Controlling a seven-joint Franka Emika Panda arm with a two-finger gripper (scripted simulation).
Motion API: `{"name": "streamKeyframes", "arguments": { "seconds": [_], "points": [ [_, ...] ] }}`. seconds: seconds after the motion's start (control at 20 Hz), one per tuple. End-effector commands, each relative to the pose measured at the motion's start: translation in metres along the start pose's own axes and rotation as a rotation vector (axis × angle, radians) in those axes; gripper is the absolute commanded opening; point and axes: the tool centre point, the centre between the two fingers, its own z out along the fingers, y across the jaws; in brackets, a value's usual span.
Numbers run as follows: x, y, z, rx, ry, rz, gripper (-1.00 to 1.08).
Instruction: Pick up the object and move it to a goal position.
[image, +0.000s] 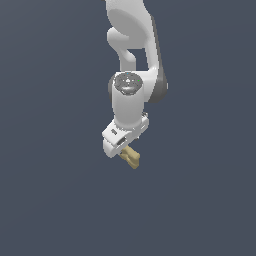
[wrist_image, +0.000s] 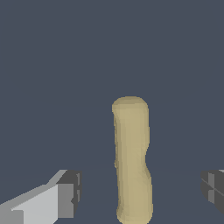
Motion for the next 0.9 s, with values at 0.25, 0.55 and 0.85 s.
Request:
{"name": "streamKeyframes", "arguments": {
  "seconds": [0.25,0.55,0.85],
  "points": [
    [0.002,0.000,0.001,0.002,0.001,-0.044,1.00],
    [0.001,-0.001,0.011,0.002,0.001,-0.040,1.00],
    [0.001,-0.001,0.041,0.002,0.001,-0.044,1.00]
  ]
}}
